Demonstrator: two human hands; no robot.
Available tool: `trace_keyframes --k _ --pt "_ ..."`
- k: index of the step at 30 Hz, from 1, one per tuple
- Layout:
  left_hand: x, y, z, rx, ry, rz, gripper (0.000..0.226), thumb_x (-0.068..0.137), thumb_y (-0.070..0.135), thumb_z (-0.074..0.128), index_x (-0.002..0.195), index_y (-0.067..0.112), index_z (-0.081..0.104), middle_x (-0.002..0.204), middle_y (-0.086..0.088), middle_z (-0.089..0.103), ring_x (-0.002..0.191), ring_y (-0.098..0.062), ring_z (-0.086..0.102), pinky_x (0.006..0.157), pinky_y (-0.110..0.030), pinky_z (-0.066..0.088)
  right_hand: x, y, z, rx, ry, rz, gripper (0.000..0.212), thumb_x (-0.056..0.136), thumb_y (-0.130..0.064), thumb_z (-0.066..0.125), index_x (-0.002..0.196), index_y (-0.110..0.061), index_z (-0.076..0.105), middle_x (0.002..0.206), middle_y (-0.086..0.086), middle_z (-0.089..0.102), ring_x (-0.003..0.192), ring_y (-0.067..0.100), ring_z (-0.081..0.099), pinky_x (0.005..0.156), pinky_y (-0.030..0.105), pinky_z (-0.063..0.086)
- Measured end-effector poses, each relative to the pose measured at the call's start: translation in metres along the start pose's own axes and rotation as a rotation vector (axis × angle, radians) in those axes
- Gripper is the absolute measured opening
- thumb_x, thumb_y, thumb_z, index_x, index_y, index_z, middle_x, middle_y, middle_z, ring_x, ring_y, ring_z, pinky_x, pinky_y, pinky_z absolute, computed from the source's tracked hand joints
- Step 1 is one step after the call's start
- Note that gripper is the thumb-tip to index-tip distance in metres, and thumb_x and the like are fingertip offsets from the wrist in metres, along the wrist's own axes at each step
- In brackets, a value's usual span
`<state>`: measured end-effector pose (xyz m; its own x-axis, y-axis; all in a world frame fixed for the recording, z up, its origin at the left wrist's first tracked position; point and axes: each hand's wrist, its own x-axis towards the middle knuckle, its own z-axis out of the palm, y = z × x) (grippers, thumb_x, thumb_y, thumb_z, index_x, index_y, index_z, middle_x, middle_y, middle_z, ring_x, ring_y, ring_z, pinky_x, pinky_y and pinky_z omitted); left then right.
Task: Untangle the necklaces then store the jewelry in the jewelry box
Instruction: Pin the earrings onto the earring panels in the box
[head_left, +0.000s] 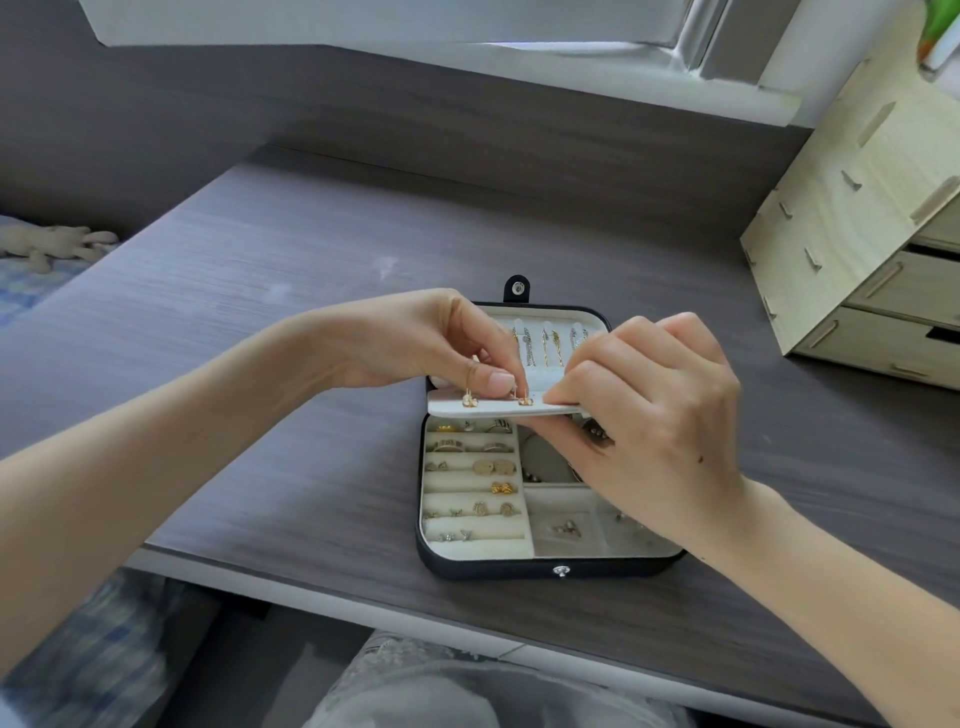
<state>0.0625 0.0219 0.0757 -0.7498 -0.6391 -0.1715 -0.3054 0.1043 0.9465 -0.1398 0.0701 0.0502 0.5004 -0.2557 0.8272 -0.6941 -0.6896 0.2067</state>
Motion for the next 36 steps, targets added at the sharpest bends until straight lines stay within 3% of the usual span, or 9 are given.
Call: trace_keyframes --k 4,8,15,17,24,32,36 --pt "-0.001 0.006 -0.002 0.095 -0.005 0.027 0.009 0.075 0.022 0.070 0.075 0.028 0.076 0.076 0.009 0.064 0.071 -0.005 0.053 0.065 -0.013 0.042 0.000 0.001 0.000 0.004 0.000 0.001 0.034 0.079 -0.034 0.076 0.057 -0.012 0.061 0.064 0.000 0.064 0.056 0.022 0.056 0.059 0.036 0.036" --pt "0.000 0.011 -0.002 0.394 0.045 0.128 0.013 0.077 0.033 0.068 0.085 0.026 0.075 0.081 0.004 0.067 0.075 -0.024 0.052 0.067 -0.034 0.038 -0.001 0.001 0.001 -0.005 0.017 0.004 0.034 0.080 -0.034 0.074 0.057 -0.012 0.062 0.064 -0.001 0.064 0.056 0.022 0.056 0.059 0.035 0.035" --pt "0.000 0.028 -0.003 0.708 0.059 0.149 0.007 0.081 0.030 0.071 0.086 0.027 0.074 0.082 0.013 0.066 0.080 -0.014 0.055 0.071 -0.020 0.042 0.001 0.002 0.003 -0.020 0.032 0.011 0.036 0.081 -0.036 0.073 0.056 -0.012 0.062 0.065 -0.001 0.066 0.058 0.022 0.057 0.064 0.035 0.033" --pt "0.000 0.032 -0.004 0.721 0.082 0.127 0.003 0.079 0.032 0.071 0.082 0.033 0.071 0.081 0.014 0.062 0.081 -0.009 0.054 0.071 -0.017 0.041 0.002 0.002 0.003 -0.026 0.039 0.012 0.038 0.082 -0.037 0.072 0.056 -0.011 0.061 0.065 -0.001 0.066 0.057 0.022 0.056 0.063 0.035 0.033" --pt "0.000 0.036 -0.004 0.763 0.049 0.100 0.022 0.084 0.027 0.067 0.074 0.044 0.058 0.076 0.021 0.059 0.077 -0.002 0.054 0.066 -0.018 0.038 0.003 0.003 0.002 -0.029 0.037 0.009 0.038 0.082 -0.037 0.071 0.056 -0.011 0.061 0.065 -0.001 0.066 0.057 0.022 0.056 0.063 0.035 0.032" --pt "0.001 0.040 -0.004 0.798 0.030 0.038 0.023 0.086 0.025 0.064 0.074 0.043 0.057 0.072 0.023 0.059 0.074 0.004 0.053 0.065 -0.006 0.034 0.007 0.005 0.005 -0.034 0.052 0.022 0.040 0.081 -0.041 0.072 0.056 -0.012 0.061 0.065 -0.003 0.065 0.058 0.022 0.055 0.066 0.035 0.031" --pt "-0.006 0.043 -0.011 0.679 0.096 0.014 0.020 0.089 0.023 0.060 0.081 0.042 0.063 0.073 0.027 0.061 0.071 0.003 0.051 0.064 -0.009 0.036 0.014 0.010 0.007 -0.029 0.033 0.072 0.039 0.080 -0.042 0.071 0.059 -0.011 0.060 0.064 -0.003 0.063 0.060 0.022 0.053 0.067 0.034 0.028"
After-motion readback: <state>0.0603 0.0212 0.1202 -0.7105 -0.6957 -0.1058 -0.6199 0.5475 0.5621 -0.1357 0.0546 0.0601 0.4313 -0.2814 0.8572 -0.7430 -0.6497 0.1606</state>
